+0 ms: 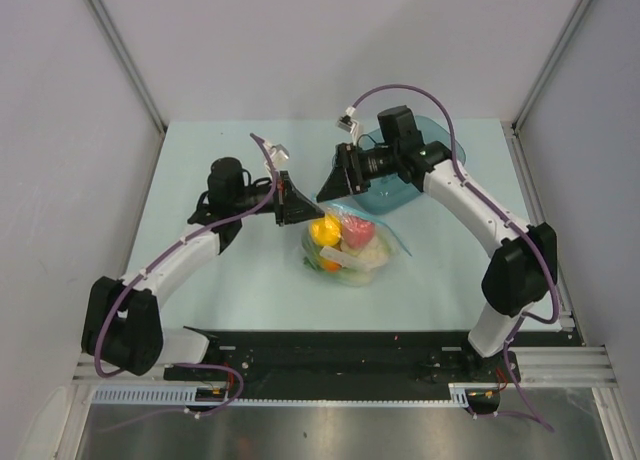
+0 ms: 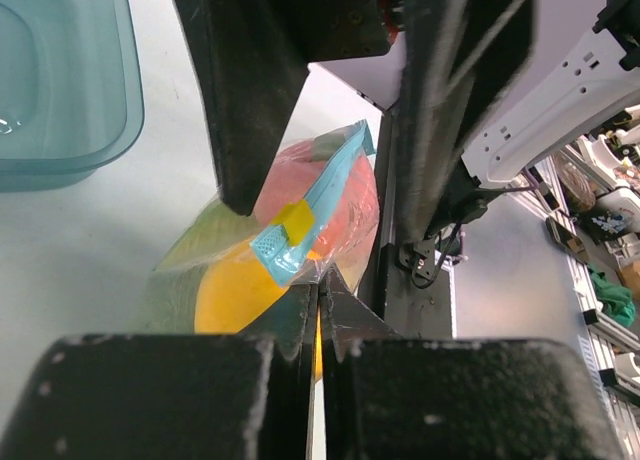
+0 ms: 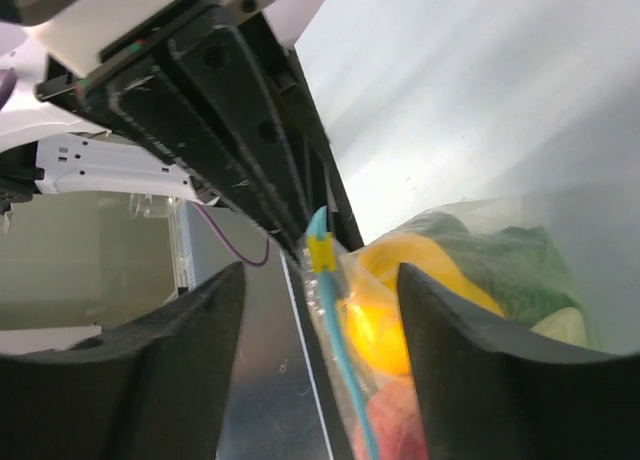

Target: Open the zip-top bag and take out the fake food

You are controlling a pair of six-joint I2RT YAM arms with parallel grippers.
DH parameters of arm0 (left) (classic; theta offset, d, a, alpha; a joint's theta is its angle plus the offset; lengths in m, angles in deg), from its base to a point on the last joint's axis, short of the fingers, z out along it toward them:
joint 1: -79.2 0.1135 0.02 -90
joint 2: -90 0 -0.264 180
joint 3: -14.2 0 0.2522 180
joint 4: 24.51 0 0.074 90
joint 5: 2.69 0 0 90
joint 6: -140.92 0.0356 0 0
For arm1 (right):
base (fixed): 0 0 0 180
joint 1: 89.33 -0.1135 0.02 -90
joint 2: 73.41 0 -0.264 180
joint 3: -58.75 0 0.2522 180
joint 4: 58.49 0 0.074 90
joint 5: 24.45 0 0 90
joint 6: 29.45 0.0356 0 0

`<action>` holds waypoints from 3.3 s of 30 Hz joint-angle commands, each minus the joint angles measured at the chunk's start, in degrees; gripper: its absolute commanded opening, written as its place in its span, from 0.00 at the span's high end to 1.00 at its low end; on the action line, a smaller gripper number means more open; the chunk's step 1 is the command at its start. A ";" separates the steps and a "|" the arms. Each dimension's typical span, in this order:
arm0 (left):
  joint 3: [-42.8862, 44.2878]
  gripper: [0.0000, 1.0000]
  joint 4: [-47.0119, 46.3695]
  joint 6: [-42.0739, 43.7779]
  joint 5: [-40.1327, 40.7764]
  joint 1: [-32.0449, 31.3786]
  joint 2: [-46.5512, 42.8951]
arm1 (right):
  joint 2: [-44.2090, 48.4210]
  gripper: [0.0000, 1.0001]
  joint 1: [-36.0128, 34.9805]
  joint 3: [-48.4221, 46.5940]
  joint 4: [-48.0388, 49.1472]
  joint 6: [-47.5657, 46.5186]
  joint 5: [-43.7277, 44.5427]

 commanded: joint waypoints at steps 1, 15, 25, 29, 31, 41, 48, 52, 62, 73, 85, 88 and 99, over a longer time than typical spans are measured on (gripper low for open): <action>-0.43 1.00 -2.32 -0.22 0.24 -0.38 -2.84 | -2.31 0.40 -0.82 -2.79 1.90 1.82 -0.57; -0.78 0.95 1.63 1.09 2.51 -0.03 -3.98 | -3.10 1.00 -0.03 -2.79 6.38 5.07 -4.44; -0.43 0.28 -6.35 -10.77 3.23 3.40 -4.34 | 0.41 1.00 1.20 0.38 8.49 5.86 -5.58; -0.51 0.42 -11.80 -14.54 2.35 3.31 -1.43 | 0.59 1.00 1.02 0.55 8.58 5.95 -5.49; -0.60 0.46 -13.82 -16.22 2.17 3.13 -0.64 | 0.59 1.00 1.02 0.55 8.84 6.13 -5.32; 1.07 0.95 -13.84 -15.53 2.87 0.67 1.56 | 1.64 1.00 -0.12 1.78 9.28 6.83 -3.74; 0.28 1.00 -1.25 -4.97 15.32 0.76 -4.23 | 4.98 1.00 1.02 4.25 4.73 2.54 -1.10; -0.96 1.00 -2.49 -6.03 19.83 0.94 -6.62 | 6.04 1.00 0.76 4.68 -0.90 -1.95 0.92; -0.96 1.00 -4.35 -6.64 17.91 1.99 -7.58 | 11.75 1.00 1.90 9.43 -11.01 -10.74 5.93; 0.80 1.00 0.76 -5.15 16.32 4.89 -9.96 | 22.11 1.00 3.48 16.90 -16.37 -12.33 11.12; 3.09 1.00 8.49 -4.27 29.23 7.00 -11.54 | 35.12 1.00 5.59 23.67 -23.23 -12.94 21.13; 3.70 1.00 9.54 -4.01 30.73 7.79 -11.36 | 38.03 1.00 5.68 25.77 -25.87 -13.56 23.16; 7.39 1.00 9.12 -4.87 26.73 9.99 -5.31 | 44.36 1.00 5.77 33.07 -25.79 -11.37 21.07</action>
